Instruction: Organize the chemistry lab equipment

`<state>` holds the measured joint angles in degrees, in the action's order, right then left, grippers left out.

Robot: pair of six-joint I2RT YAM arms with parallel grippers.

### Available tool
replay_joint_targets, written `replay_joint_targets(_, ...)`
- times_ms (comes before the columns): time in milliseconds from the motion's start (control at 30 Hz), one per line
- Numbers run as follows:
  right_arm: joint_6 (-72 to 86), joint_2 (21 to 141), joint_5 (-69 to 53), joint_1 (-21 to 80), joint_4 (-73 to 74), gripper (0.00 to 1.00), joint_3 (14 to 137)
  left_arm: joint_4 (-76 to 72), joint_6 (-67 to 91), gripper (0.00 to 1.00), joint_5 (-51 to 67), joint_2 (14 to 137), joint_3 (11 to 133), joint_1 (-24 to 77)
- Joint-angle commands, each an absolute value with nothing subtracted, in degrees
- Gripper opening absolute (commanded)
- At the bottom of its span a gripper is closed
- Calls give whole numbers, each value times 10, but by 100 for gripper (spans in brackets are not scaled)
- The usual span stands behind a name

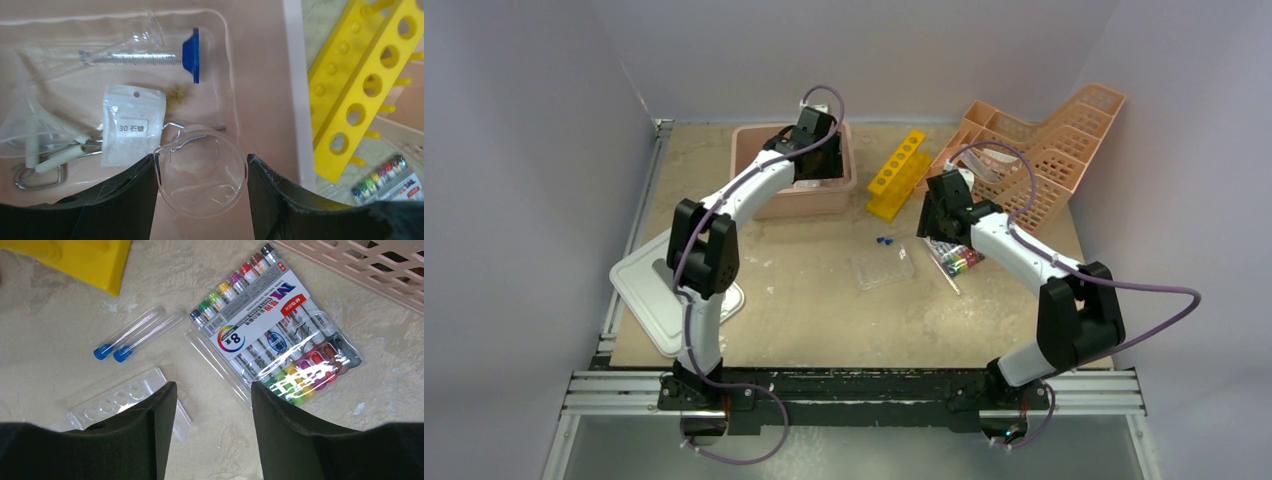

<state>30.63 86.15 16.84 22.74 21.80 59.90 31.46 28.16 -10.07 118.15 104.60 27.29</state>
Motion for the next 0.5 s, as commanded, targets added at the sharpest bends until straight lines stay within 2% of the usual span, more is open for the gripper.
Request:
replay_joint_targets(0, 301, 870, 184, 222, 214, 59, 624, 311, 268, 32, -8, 1185, 1072, 254)
replay_joint_targets(233, 298, 875, 184, 219, 213, 59, 628, 312, 257, 31, 25, 1215, 1069, 242)
replay_joint_targets(467, 296, 875, 182, 217, 213, 59, 631, 292, 239, 31, -41, 1231, 1044, 243)
